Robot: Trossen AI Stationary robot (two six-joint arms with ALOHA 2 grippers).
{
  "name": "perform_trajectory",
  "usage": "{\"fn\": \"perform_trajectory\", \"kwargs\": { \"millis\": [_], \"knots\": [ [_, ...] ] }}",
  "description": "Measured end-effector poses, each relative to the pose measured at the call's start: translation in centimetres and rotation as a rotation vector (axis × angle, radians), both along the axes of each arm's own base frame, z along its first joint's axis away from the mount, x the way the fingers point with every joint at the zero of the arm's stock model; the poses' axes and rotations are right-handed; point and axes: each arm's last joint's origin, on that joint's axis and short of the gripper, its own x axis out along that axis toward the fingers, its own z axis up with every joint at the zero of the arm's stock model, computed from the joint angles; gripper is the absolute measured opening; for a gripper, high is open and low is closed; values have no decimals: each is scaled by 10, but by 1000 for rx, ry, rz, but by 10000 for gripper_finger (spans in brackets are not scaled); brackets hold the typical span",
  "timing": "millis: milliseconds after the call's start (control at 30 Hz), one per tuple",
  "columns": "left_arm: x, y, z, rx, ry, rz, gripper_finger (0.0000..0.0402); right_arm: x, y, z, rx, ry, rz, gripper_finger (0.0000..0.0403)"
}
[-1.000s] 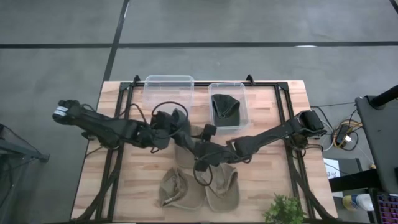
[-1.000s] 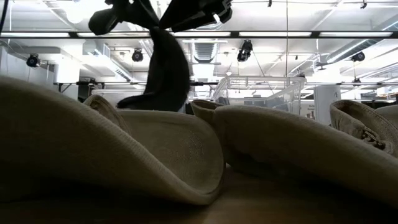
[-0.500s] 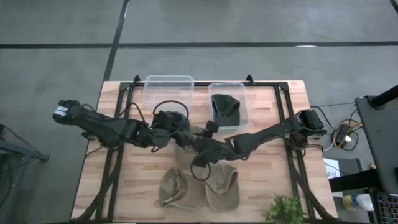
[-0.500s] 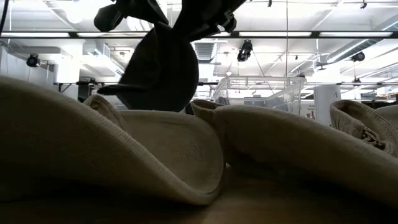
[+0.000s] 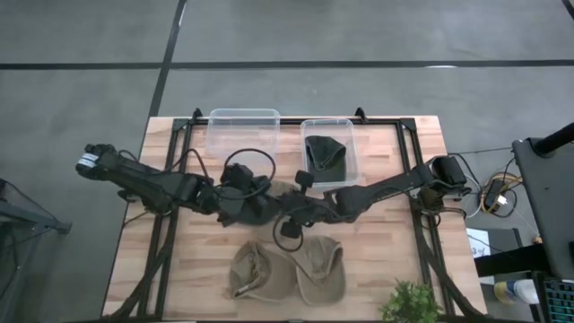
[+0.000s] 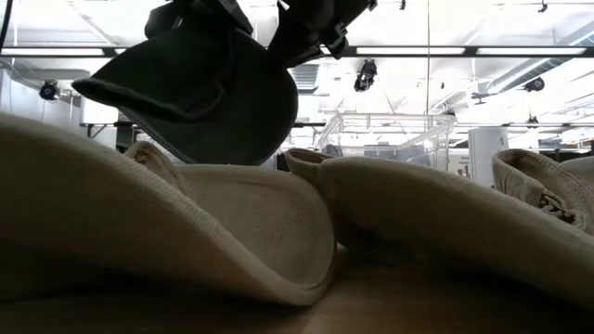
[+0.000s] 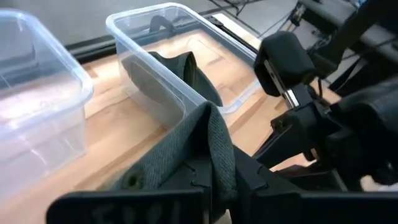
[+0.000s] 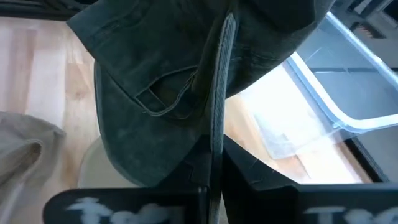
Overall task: Pick & Place hat
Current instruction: Put the gray cap into the right transparent bin
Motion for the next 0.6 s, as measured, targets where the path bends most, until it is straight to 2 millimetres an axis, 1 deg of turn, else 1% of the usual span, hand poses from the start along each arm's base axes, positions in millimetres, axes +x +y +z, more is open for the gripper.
{"fn": "perform_trajectory", "kwargs": {
  "millis": [133, 267, 400, 500, 600],
  "knots": [
    [0, 0, 2, 35, 14, -23, 52, 0, 1, 0, 29, 3, 11, 10],
    [-2, 1, 5, 107, 38, -49, 102, 0, 2, -1, 78, 12, 47, 10],
    [-2, 3, 10, 188, 48, -14, 144, -2, 2, -3, 80, 41, 52, 10],
    [-3, 4, 21, 211, 21, 22, 158, -3, 3, -5, 129, 68, 88, 9],
    [-3, 4, 35, 218, -11, 22, 160, -4, 3, -7, 128, 86, 86, 9]
  ]
}}
